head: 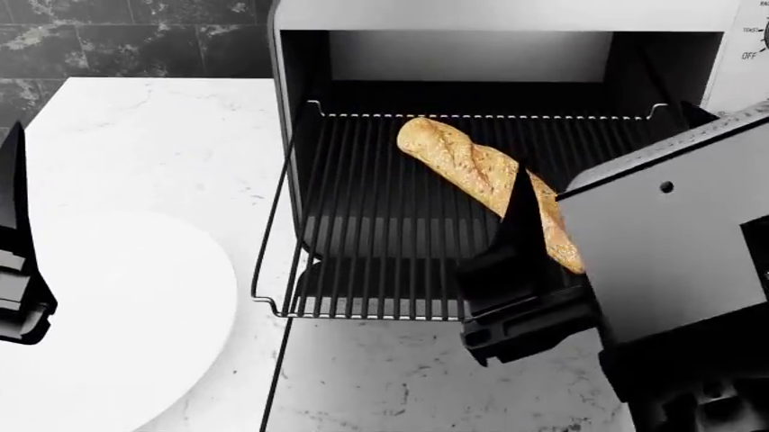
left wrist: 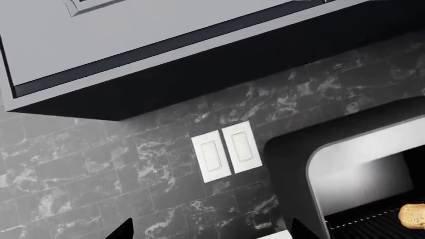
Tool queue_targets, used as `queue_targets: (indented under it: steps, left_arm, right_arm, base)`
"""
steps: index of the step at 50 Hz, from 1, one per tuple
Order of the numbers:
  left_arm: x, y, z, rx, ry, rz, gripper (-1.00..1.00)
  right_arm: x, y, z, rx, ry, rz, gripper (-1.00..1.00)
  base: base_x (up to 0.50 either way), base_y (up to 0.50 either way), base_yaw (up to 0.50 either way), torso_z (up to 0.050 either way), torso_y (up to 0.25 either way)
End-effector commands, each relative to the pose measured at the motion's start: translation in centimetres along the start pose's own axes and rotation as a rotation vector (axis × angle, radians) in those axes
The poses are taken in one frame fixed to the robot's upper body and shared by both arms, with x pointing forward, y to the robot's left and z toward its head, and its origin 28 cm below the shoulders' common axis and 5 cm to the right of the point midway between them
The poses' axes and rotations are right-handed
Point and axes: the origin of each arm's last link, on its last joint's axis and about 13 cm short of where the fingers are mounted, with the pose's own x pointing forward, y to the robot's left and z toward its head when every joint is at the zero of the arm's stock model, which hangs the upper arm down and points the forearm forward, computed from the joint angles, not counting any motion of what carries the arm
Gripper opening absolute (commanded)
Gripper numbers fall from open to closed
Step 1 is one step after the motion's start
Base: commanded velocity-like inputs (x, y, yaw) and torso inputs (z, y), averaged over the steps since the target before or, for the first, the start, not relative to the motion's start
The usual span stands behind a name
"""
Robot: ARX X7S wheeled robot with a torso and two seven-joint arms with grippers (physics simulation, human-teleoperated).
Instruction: Pick the baguette from the rack and place it on the plate on the counter.
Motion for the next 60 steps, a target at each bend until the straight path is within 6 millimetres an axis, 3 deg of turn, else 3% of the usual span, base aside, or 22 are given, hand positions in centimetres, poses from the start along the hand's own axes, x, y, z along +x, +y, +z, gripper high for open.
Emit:
queue_targets:
  steps: [1, 9, 16, 21, 35, 60]
  left_arm:
    - [0.0, 0.0, -0.2, -0.009, 0.024, 0.004, 1.0]
    - [0.1, 0.1, -0.2, -0.005, 0.031, 0.004, 1.0]
    - [0.1, -0.1, -0.3, -0.007, 0.036, -0.002, 1.0]
    - [-0.1, -0.1, -0.4, -0.011, 0.039, -0.006, 1.0]
    - [-0.1, -0.2, -0.7, -0.013, 0.05, -0.008, 1.0]
    - [-0.4, 0.0, -1.0, -0.006, 0.064, -0.001, 1.0]
  right_arm:
    - [1.7, -1.2, -0.9, 0.083, 0.115, 0.188, 1.0]
    - [2.7, -1.8, -1.8, 0.1, 0.184, 0.283, 1.0]
    - [3.5, -4.1, -1.3, 0.0, 0.266, 0.276, 1.0]
    - [3.8, -4.7, -0.8, -0.085, 0.307, 0.292, 1.0]
    - [5.0, -5.8, 0.0, -0.102, 0.343, 0.34, 1.0]
    - [6.6, -5.3, 0.4, -0.131, 0.392, 0.44, 1.0]
  base:
    - [0.0, 0.0, 0.0, 0.0, 0.0]
    - [0.0, 0.0, 0.0, 0.0, 0.0]
    - [0.0, 0.0, 0.0, 0.0, 0.0]
    - [0.0, 0.0, 0.0, 0.0, 0.0]
    - [0.0, 0.0, 0.0, 0.0, 0.0]
    - [0.0, 0.0, 0.0, 0.0, 0.0]
